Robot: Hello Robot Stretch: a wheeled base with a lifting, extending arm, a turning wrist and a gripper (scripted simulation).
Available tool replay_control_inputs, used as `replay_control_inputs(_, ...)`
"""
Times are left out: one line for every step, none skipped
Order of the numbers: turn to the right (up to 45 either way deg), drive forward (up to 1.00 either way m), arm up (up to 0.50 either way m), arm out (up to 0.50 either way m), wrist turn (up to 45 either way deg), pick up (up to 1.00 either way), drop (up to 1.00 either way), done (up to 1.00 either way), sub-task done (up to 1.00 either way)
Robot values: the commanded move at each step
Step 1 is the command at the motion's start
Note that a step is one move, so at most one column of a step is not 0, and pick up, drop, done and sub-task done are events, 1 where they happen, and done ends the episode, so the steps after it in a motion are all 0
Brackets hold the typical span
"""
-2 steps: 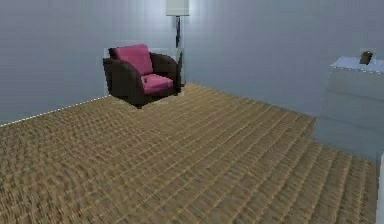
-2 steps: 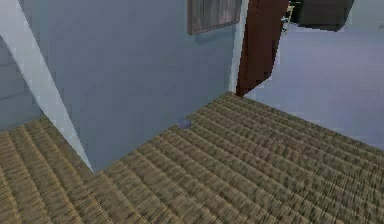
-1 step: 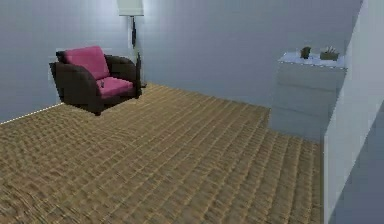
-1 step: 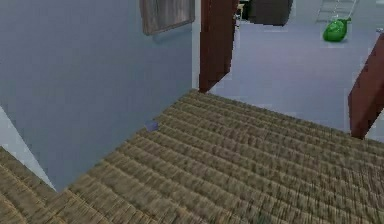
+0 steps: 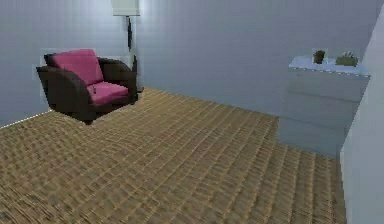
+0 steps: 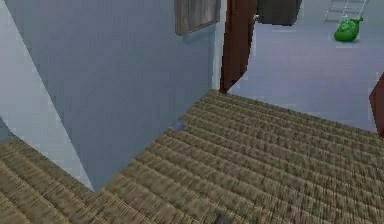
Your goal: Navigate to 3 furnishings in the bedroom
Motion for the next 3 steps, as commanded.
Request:
replay_control_inputs(-45.0,0.00,0.00,0.00,0.0,0.00,0.00,0.00,0.00)
replay_control_inputs(-15.0,0.00,0.00,0.00,0.0,0.00,0.00,0.00,0.00)
replay_control_inputs(0.0,1.00,0.00,0.00,0.0,0.00,0.00,0.00,0.00)
